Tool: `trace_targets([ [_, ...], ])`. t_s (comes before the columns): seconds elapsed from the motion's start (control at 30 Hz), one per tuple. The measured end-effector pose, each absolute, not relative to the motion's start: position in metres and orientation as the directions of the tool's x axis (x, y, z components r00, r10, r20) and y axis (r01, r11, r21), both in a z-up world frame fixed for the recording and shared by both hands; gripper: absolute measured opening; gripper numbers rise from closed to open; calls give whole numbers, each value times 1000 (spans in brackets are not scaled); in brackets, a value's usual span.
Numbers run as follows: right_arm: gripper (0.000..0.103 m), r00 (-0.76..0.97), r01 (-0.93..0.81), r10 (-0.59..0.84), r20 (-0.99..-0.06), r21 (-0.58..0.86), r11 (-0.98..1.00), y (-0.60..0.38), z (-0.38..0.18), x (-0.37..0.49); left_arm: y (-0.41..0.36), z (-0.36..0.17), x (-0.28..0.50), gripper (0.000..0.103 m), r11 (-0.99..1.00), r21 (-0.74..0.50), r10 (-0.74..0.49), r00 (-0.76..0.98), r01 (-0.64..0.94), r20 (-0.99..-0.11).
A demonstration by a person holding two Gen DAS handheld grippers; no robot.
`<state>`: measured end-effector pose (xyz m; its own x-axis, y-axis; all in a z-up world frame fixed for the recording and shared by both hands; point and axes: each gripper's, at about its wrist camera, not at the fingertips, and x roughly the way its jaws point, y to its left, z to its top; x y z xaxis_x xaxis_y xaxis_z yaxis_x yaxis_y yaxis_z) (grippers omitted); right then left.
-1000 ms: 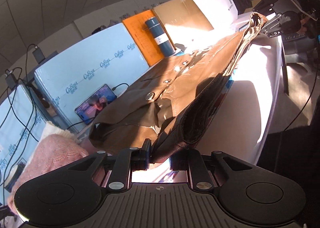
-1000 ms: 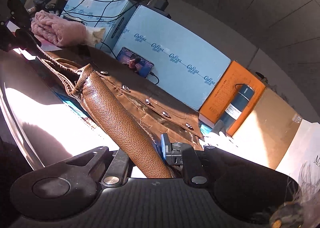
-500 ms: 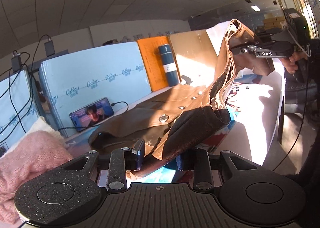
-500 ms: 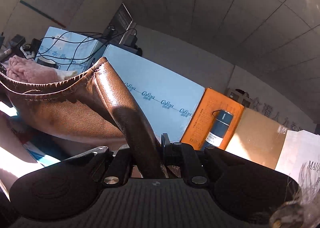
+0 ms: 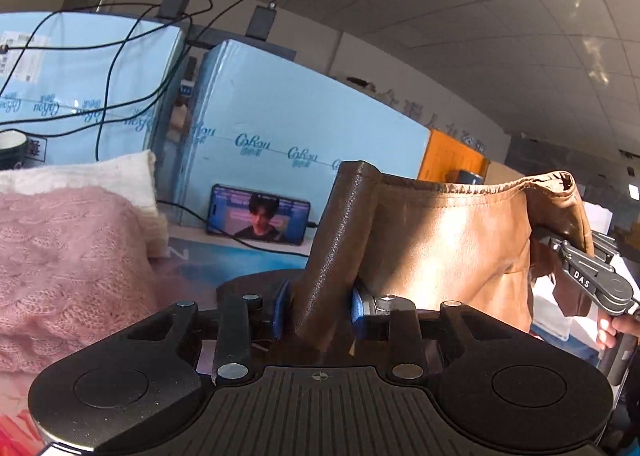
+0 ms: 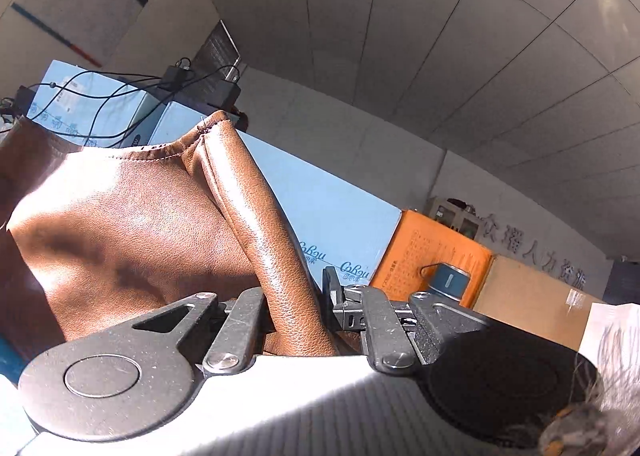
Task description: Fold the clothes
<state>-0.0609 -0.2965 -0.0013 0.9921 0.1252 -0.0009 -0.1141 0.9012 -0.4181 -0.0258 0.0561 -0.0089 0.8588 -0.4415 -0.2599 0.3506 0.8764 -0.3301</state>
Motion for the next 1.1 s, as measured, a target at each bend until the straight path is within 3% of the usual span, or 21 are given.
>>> trace_targets([
  [0.23, 10, 970, -191, 118, -212, -364, 912, -284, -6, 9, 53, -30, 18, 30, 878, -380, -429, 828, 290, -361],
  [0.47, 38, 952, -153, 39, -303, -364, 919, -282, -17, 57, 72, -40, 31, 31, 842, -495, -442, 804, 217, -399],
  [0.67, 61, 940, 8, -142, -309, -397, 918, -306, -28, 68, 73, -42, 34, 38, 832, -509, -455, 795, 221, -400],
  [0.73, 62, 933, 58, -188, -308, -384, 922, -316, -29, 68, 72, -41, 34, 42, 831, -509, -458, 795, 224, -398],
  [0.93, 68, 904, 219, -279, -325, -209, 953, -350, -28, 67, 71, -40, 32, 59, 826, -509, -470, 794, 241, -385],
  [1.1, 73, 866, 207, -135, -481, 100, 973, -382, -39, 69, 71, -41, 33, 61, 822, -516, -473, 793, 242, -383],
])
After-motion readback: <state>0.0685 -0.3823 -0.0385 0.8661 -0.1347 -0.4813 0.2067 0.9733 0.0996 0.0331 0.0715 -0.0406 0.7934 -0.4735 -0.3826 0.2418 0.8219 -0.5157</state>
